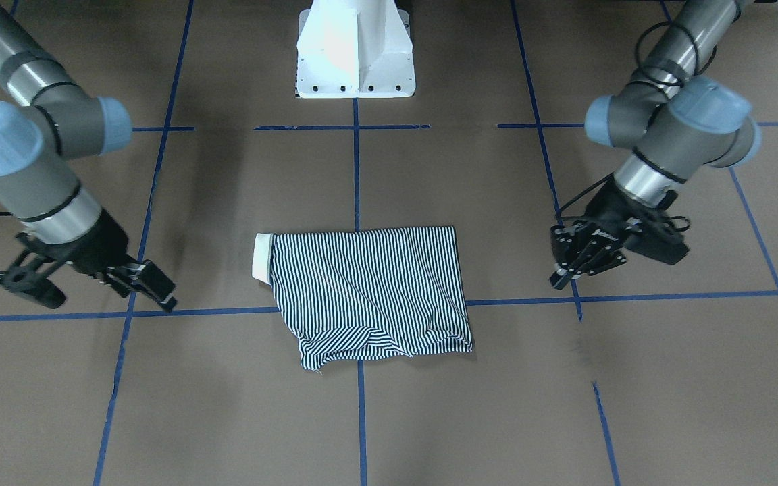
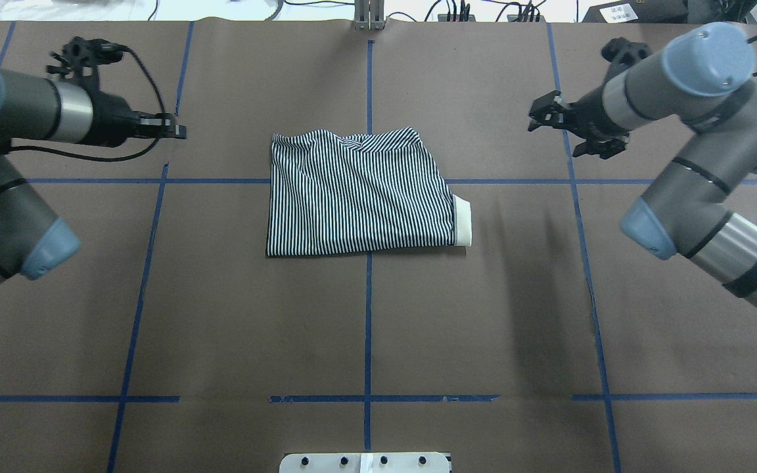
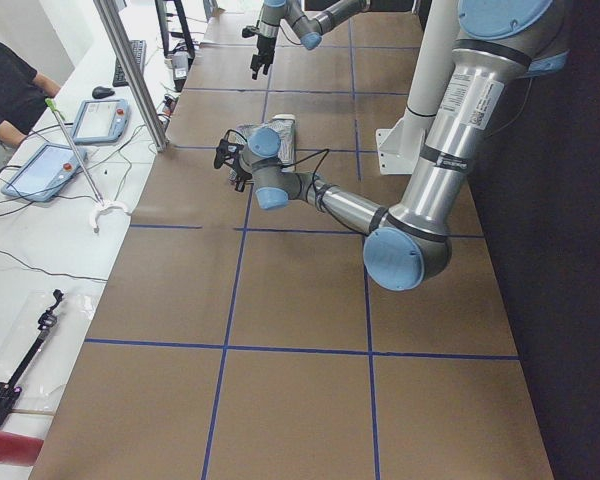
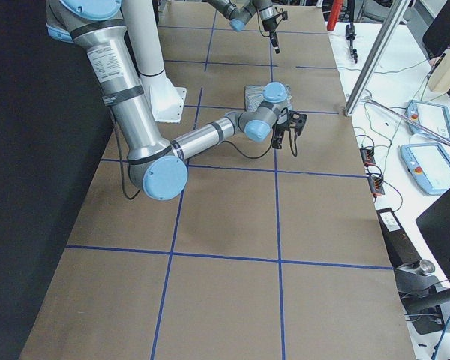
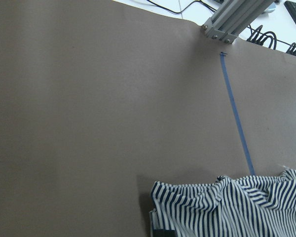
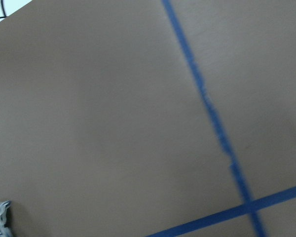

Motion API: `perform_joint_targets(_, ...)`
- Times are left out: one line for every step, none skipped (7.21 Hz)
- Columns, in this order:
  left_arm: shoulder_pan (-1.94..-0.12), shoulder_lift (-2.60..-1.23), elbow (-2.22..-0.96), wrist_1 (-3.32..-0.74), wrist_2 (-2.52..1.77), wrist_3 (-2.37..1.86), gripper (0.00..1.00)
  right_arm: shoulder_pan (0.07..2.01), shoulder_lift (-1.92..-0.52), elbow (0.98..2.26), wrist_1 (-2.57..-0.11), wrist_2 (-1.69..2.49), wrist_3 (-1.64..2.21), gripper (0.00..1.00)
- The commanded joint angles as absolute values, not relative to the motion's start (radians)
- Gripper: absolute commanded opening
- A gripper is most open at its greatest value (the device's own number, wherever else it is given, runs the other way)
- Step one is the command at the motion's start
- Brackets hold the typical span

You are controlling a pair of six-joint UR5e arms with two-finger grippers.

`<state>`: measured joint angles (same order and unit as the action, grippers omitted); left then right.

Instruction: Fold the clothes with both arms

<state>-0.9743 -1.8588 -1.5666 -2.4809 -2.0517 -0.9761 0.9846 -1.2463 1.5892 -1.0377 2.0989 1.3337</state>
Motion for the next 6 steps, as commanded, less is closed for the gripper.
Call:
perform_joint_targets(-1.292,-1.767,-1.592,-2.324,-2.239,-0.539,0.0,1.27,-1.443,1.612,-1.048,2.3,0.898,1.0)
perform_joint_targets(-1.395,-1.778,-1.591,-2.148,-2.232,-0.264,0.0,1.361,-1.488,1.612,-1.115,2.302,0.708,1.0)
perform_joint_targets(-1.492,-1.82,-1.591,-1.982,-2.229,-0.097,0.0,1.455,-1.493,1.614,-1.235,2.306,0.504,1.0)
perform_joint_targets(-1.549,-1.833,-1.573,-1.856,-2.243,-0.033,0.0,1.507,-1.532,1.623,-1.341,2.301,0.284,1.0)
perform_joint_targets(-1.592,-1.785,-1.572,-1.776,-2.264,0.025,0.06,1.532,-1.567,1.618,-1.4,2.293,0.106,1.0)
perform_joint_targets(-1.595,-1.691,-1.606,-1.713,-2.329,0.05,0.99,1.535,-1.577,1.623,-1.505,2.29,-0.01,1.0)
